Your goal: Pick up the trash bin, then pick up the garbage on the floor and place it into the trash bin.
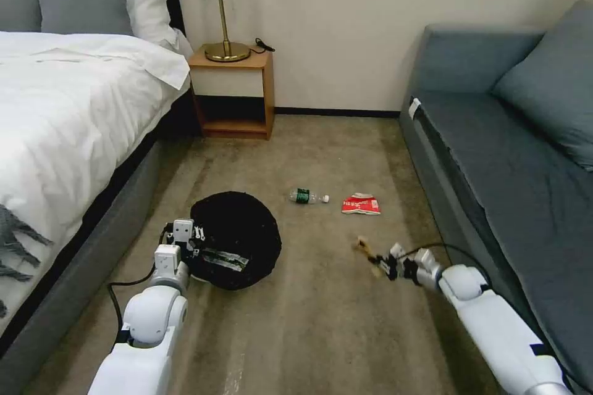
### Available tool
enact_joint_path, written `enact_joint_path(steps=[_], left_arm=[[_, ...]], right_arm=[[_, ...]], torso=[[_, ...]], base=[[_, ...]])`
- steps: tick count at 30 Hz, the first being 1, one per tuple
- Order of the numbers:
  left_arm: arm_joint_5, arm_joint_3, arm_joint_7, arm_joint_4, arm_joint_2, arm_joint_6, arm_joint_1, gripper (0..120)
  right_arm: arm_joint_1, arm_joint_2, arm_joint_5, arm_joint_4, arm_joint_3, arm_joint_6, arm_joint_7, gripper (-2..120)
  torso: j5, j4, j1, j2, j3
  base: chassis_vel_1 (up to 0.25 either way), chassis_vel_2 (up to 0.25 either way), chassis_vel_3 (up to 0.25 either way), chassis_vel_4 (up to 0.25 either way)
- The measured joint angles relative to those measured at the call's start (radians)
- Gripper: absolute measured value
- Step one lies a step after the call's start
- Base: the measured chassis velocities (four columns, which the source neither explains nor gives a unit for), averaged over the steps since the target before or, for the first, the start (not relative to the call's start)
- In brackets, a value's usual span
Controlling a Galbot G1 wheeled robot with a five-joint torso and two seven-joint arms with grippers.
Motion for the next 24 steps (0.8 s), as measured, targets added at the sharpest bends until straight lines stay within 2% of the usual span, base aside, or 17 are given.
enact_joint_path(steps=[2,3,8,14,17,24], left_arm=[[0.005,0.003,0.001,-0.005,-0.002,0.0,-0.003,4],[0.005,0.003,0.001,-0.005,-0.002,0.0,-0.003,4],[0.019,0.021,0.001,-0.02,-0.017,0.0,-0.004,4],[0.037,0.038,-0.002,-0.011,-0.036,-0.004,-0.003,4],[0.046,0.048,-0.004,-0.009,-0.046,-0.007,-0.001,4],[0.057,0.067,-0.005,-0.023,-0.063,-0.008,0.0,4]], right_arm=[[-0.003,0.0,0.079,0.04,-0.023,0.019,0.042,0],[-0.003,0.0,0.079,0.04,-0.023,0.019,0.042,0],[-0.052,0.012,0.277,0.24,-0.097,-0.021,0.147,0],[-0.072,0.055,0.325,0.368,-0.167,-0.062,0.245,0],[-0.07,0.103,0.335,0.429,-0.222,-0.089,0.299,0],[-0.036,0.183,0.321,0.418,-0.293,-0.111,0.336,0]], torso=[[-0.0001,0.0002,0.0,0.0,0.0],[-0.0001,0.0002,0.0,0.0,0.0],[-0.0002,0.0,0.0,0.0,0.0],[-0.0003,0.0,0.0,0.0,0.0],[-0.0002,0.0002,0.0,0.0,0.0],[-0.0004,0.0001,0.0,0.0,0.0]], base=[[0.0,0.0,0.0,0.0],[0.0,0.0,0.0,0.0],[0.0,0.0,0.0,0.0],[0.0,0.0,0.0,0.0],[0.0,0.0,0.0,0.0],[0.0,0.0,0.0,0.0]])
